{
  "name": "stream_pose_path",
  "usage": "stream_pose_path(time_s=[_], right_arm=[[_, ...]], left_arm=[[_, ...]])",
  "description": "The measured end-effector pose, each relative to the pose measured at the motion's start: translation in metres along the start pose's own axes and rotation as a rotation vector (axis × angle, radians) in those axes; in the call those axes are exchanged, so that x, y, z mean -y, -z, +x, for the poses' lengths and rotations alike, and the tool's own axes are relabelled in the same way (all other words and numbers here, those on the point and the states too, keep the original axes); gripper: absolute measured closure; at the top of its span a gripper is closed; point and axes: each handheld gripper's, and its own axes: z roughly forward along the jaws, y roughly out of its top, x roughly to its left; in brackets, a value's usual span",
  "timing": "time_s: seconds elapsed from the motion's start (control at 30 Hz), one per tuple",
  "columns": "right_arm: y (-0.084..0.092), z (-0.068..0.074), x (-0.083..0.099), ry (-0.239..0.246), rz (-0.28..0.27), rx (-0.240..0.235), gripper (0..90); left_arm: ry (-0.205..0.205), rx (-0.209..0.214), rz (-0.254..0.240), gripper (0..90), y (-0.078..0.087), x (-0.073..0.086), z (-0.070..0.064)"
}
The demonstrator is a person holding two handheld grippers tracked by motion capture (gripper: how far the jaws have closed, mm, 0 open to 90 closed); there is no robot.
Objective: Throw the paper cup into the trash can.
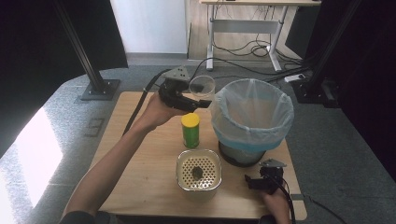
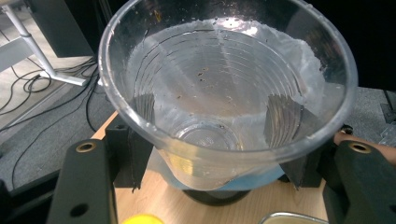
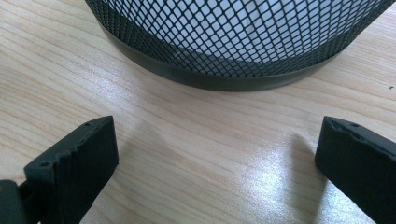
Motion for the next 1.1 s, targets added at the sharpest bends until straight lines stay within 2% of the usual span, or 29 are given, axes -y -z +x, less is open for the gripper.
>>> stream_pose_path(time_s=[0.1, 0.5, 0.7, 0.77, 1.1], right_arm=[[0.0, 0.0, 0.0, 0.0, 0.0, 0.0, 0.0], [0.0, 0.0, 0.0, -0.002, 0.0, 0.0, 0.0], [0.0, 0.0, 0.0, -0.002, -0.001, 0.001, 0.0], [0.0, 0.0, 0.0, -0.003, -0.001, 0.0, 0.0], [0.0, 0.0, 0.0, -0.003, -0.001, 0.0, 0.0]], left_arm=[[-0.008, 0.008, 0.009, 34.2, -0.006, -0.007, 0.0], [0.02, 0.045, 0.006, 34.5, -0.029, -0.028, 0.007], [0.009, 0.055, 0.02, 34.5, -0.045, -0.04, 0.004], [-0.008, 0.044, 0.036, 34.5, -0.052, -0.044, 0.002], [-0.003, 0.071, 0.061, 34.4, -0.084, -0.059, -0.001]])
